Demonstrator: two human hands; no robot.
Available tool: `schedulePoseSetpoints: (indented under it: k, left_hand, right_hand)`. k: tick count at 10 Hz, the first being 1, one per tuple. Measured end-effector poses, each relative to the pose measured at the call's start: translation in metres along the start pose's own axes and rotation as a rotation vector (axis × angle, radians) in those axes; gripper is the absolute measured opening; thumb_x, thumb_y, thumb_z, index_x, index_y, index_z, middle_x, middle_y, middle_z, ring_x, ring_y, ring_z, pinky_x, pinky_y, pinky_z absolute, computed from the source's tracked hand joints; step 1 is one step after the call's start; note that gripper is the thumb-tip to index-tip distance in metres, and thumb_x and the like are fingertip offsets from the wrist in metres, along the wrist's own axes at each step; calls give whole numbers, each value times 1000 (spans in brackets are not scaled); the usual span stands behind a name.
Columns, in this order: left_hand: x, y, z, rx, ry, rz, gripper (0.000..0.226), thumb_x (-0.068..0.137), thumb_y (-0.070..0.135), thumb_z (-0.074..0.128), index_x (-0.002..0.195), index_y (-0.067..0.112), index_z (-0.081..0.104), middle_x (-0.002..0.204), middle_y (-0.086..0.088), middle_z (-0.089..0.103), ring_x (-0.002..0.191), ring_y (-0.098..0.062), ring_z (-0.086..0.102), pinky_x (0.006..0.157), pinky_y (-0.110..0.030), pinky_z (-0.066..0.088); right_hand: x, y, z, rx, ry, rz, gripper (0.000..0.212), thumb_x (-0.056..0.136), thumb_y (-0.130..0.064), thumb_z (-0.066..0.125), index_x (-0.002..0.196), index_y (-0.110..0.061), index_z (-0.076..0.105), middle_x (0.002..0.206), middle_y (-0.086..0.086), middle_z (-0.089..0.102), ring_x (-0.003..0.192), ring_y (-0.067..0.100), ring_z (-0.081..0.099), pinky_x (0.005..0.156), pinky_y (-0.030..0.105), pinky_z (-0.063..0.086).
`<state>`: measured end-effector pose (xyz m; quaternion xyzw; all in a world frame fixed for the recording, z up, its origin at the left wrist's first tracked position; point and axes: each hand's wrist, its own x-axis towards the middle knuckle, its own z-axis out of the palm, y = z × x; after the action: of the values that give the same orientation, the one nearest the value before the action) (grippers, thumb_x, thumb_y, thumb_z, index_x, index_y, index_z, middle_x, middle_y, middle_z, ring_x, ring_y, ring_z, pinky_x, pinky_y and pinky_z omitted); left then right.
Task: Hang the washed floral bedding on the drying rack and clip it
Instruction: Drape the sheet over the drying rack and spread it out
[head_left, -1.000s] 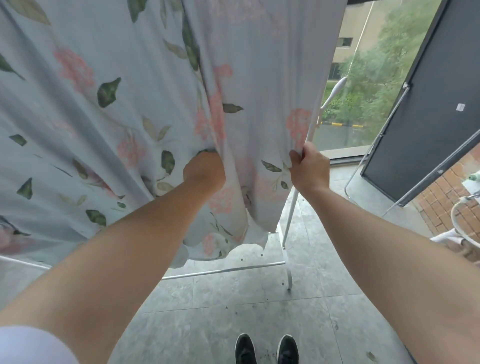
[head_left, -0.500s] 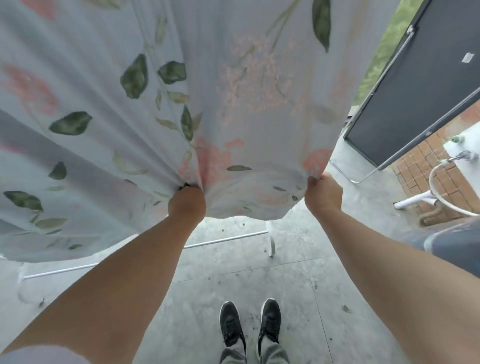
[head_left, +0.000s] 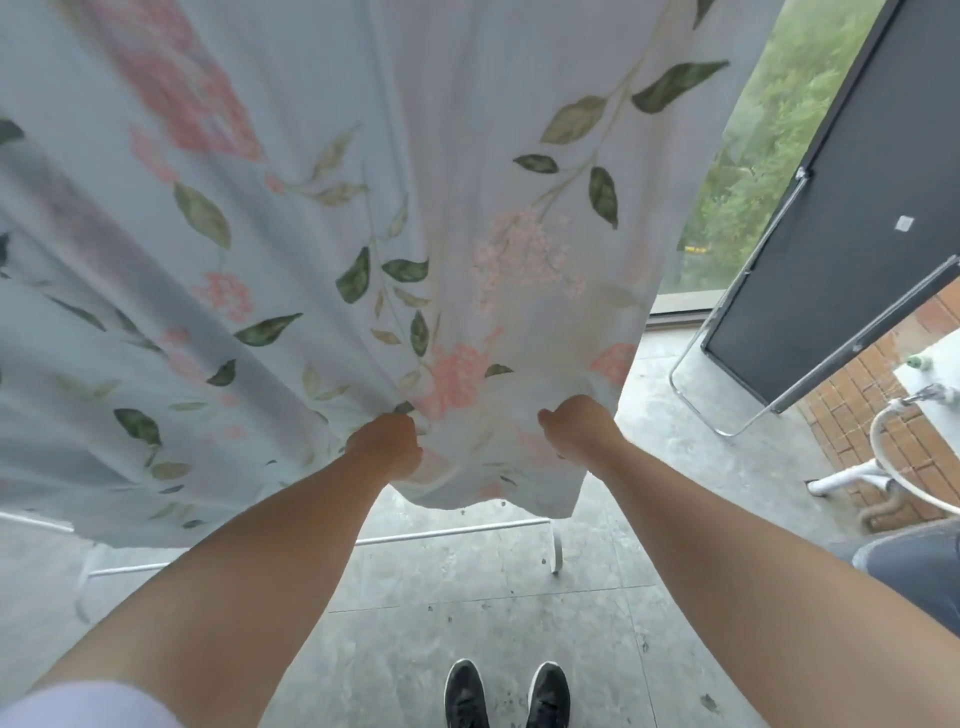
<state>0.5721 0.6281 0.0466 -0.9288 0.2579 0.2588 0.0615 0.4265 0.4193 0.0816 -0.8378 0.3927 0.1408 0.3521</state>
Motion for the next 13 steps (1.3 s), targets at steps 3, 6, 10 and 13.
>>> schedulePoseSetpoints:
  k: [3, 6, 10, 13]
  left_hand:
    - [-89, -82, -19, -74, 113, -141, 26, 100, 31, 49, 111, 13, 64, 109, -3, 67, 90, -20, 61, 79, -32, 52]
    - [-215, -229, 32, -292, 91, -587, 28, 96, 23, 48, 110, 8, 67, 107, -9, 67, 103, -28, 64, 84, -33, 49]
    - [-294, -459, 70, -636, 221, -695, 33, 95, 7, 49, 122, 7, 67, 119, -11, 68, 90, -22, 63, 87, -34, 57]
    - [-302, -638, 43, -805, 327, -692, 34, 93, 3, 54, 126, 9, 62, 123, -10, 67, 107, -26, 68, 92, -35, 57]
  right_hand:
    - [-34, -114, 23, -103, -169, -412, 39, 101, -26, 39, 83, -3, 64, 100, 21, 70, 99, 34, 68, 83, 32, 50]
    - [-113, -230, 127, -238, -394, -671, 38, 97, -31, 48, 89, -1, 70, 89, 13, 72, 80, 31, 71, 75, 39, 59]
    - [-211, -395, 289, -396, -329, -811, 35, 97, -27, 45, 66, -12, 51, 75, 12, 63, 80, 32, 68, 69, 37, 54]
    - [-254, -522, 406, -428, -185, -883, 21, 96, -26, 48, 98, -16, 66, 104, 8, 69, 101, 28, 63, 74, 28, 43]
